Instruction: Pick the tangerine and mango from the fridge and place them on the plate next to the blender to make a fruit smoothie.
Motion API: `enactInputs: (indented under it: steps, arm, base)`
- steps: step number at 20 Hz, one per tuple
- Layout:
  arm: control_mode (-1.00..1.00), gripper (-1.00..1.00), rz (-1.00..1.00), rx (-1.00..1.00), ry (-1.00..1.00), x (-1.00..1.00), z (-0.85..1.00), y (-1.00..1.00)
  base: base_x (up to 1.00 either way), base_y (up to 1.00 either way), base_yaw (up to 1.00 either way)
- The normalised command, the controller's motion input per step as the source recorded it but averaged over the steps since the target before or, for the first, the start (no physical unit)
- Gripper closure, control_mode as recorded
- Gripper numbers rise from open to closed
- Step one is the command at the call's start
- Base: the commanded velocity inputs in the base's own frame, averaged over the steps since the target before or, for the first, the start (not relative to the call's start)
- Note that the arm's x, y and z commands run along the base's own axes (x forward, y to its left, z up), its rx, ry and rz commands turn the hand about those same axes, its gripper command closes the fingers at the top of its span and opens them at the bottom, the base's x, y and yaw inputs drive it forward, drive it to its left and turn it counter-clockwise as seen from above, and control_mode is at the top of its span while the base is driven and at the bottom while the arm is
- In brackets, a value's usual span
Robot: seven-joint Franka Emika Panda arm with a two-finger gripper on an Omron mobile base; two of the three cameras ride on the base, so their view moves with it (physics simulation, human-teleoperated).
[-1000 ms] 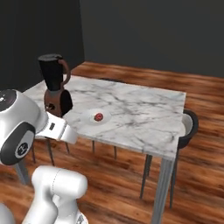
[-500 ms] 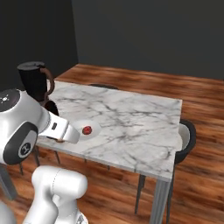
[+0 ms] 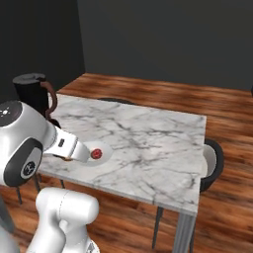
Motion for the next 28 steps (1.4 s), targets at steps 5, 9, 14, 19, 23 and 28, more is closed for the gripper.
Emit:
enactInputs:
  steps: [5,9,14,19,23,28]
  arm:
    - [-1.0,1.0,-0.02,0.0,0.26,0.57,-0.09,0.33]
    - [-1.0,1.0,0.0,0.0,0.39,0.61,-0.36,0.29]
    - [-1.0,1.0,0.0,0.0,0.4,0.89,-0.57,0.12]
    - [-1.0,1.0,0.17,0.03,0.0,0.97,-0.9,0.04]
    - [-1.0,1.0,0.2,0.08,0.0,0.7,-0.45,0.02]
    - [-1.0,1.0,0.2,0.07,0.0,0.5,-0.19,0.02]
  base:
    - [0.0,0.0,0.0]
    - [0.0,0.0,0.0]
    - [0.0,0.0,0.0]
    - [0.0,0.0,0.0]
    - [0.0,0.0,0.0]
    - [0.0,0.0,0.0]
